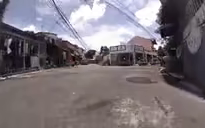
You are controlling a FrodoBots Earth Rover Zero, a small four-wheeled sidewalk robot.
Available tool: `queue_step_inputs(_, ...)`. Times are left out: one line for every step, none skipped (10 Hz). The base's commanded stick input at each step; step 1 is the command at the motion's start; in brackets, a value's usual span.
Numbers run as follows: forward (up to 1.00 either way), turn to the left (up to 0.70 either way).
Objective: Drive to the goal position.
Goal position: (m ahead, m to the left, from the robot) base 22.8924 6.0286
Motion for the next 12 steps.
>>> queue_step_inputs(0.7, 0.0)
queue_step_inputs(0.7, 0.0)
queue_step_inputs(0.7, 0.0)
queue_step_inputs(0.7, 0.0)
queue_step_inputs(0.7, 0.0)
queue_step_inputs(0.7, 0.0)
queue_step_inputs(0.7, 0.0)
queue_step_inputs(0.7, 0.0)
queue_step_inputs(0.7, 0.0)
queue_step_inputs(0.7, 0.0)
queue_step_inputs(0.7, 0.0)
queue_step_inputs(0.7, 0.0)
